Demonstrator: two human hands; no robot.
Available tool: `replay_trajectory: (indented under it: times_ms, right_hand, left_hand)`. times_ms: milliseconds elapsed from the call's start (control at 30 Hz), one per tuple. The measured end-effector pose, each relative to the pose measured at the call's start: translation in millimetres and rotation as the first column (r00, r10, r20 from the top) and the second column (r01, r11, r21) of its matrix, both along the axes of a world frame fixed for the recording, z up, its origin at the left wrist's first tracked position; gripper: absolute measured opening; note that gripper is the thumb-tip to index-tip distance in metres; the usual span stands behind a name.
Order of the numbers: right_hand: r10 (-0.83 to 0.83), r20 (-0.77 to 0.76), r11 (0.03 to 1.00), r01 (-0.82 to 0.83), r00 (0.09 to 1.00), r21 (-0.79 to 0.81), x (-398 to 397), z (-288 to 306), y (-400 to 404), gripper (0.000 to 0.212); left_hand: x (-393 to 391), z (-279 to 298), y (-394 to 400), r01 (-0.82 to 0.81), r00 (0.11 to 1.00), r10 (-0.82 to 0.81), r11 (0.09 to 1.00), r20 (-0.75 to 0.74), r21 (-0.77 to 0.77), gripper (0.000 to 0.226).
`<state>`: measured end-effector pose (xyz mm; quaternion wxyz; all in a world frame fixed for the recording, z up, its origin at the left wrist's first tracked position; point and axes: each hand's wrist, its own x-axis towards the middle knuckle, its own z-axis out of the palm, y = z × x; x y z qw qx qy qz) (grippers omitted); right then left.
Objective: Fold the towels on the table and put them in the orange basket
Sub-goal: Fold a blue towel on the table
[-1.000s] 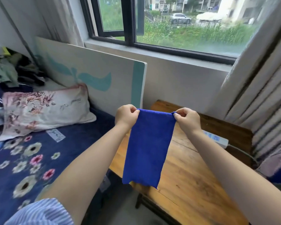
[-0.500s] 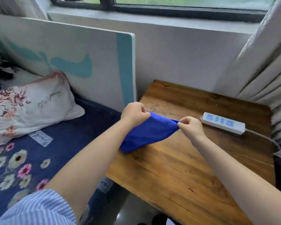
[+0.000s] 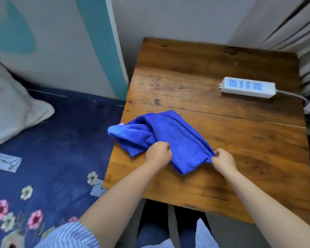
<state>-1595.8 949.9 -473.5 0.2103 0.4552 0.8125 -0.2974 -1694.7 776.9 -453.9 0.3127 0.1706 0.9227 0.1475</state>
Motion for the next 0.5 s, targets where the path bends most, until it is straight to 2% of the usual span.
replay_trajectory:
  times_ms: [67,167,233,367,433,500]
  right_hand:
    - [0.021,-0.016,0.998,-0.020,1.000,0.062,-2,-5,-7,0.019]
    - [0.029,-0.047,0.983,-0.020,0.998,0.183,-8,-8,-17,0.019]
    - [0.048,-0.052,0.970,-0.034,0.997,0.242,-13,-9,-20,0.019]
    - [0.119,-0.038,0.924,-0.096,0.992,0.370,-23,-2,-31,0.029]
    - [0.248,-0.109,0.892,-0.183,0.963,0.414,-32,5,-42,0.034]
    - [0.437,-0.225,0.835,-0.300,0.871,0.462,-45,13,-61,0.031]
  left_hand:
    - [-19,-8,-11,-0.035,0.990,0.036,0.999,-0.137,0.010,0.024]
    - [-43,-25,-26,0.013,0.960,-0.033,0.997,-0.279,-0.073,0.029]
    - [-53,-35,-33,0.053,0.950,-0.092,0.989,-0.298,-0.138,0.032]
    - [-69,-43,-42,0.186,0.925,-0.248,0.956,-0.287,-0.225,0.022]
    - [-71,-38,-47,0.197,0.929,-0.243,0.964,-0.278,-0.180,0.023]
    - [-67,-30,-56,0.135,0.951,-0.153,0.987,-0.270,-0.084,0.023]
